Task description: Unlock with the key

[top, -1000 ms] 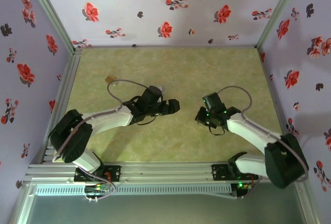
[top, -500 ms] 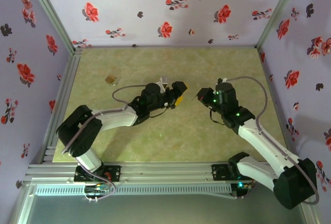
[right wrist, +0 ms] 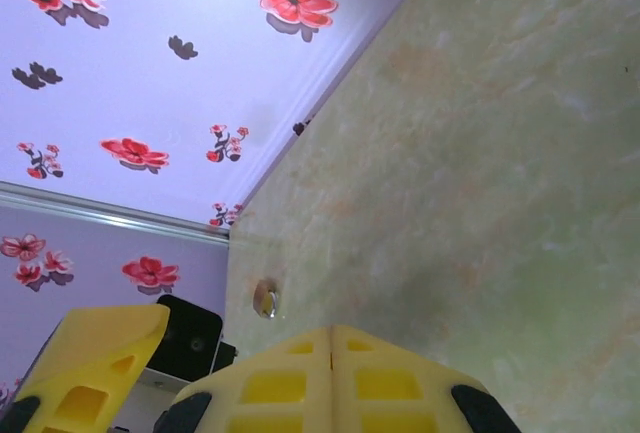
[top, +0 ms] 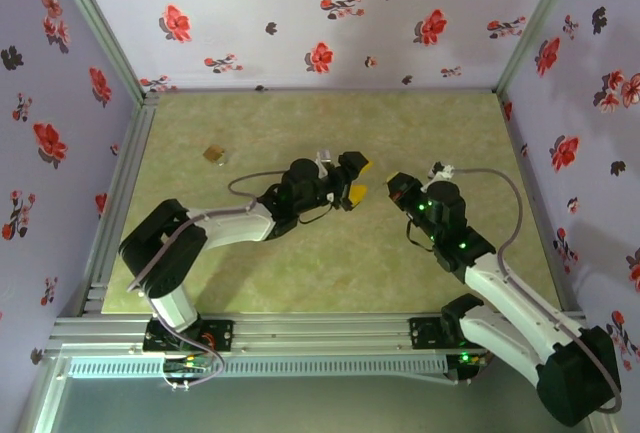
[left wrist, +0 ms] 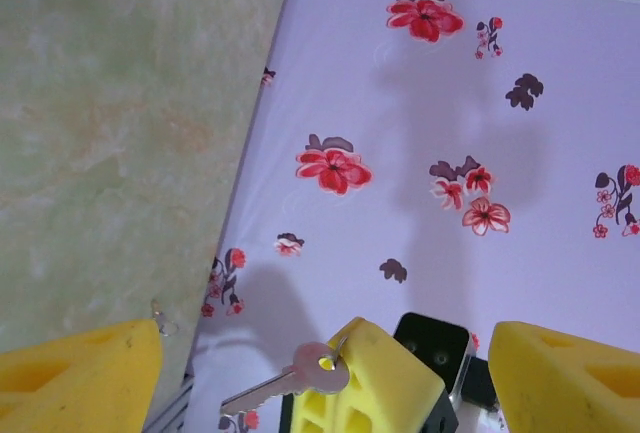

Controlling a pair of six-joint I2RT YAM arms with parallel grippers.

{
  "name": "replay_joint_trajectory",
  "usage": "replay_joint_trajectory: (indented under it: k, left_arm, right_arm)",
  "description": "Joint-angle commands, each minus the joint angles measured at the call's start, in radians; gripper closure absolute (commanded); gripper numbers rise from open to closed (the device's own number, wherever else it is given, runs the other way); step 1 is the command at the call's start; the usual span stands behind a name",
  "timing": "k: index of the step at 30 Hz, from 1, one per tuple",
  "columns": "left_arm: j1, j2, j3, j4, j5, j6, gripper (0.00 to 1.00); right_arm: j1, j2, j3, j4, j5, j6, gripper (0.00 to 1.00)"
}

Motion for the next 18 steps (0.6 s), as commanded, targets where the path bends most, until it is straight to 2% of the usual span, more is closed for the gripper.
replay_joint_trajectory:
  k: [1,11,18]
  left_arm:
    - [-0.014,0.036,0.053,0.042,0.011,-0.062,0.15]
    - [-0.028,0.101,0.111,0.07,0.039,-0.111,0.18]
    - [-0.028,0.122,0.116,0.105,0.035,-0.131,0.35]
  right_arm:
    - [0.017,-0.018,-0.028,0.109,0.051,0.016,1.0]
    - [0.037,-0.034,-0.06,0.168,0.076,0.001,1.0]
    - [0.057,-0.049,-0.088,0.196,0.082,-0.017,1.0]
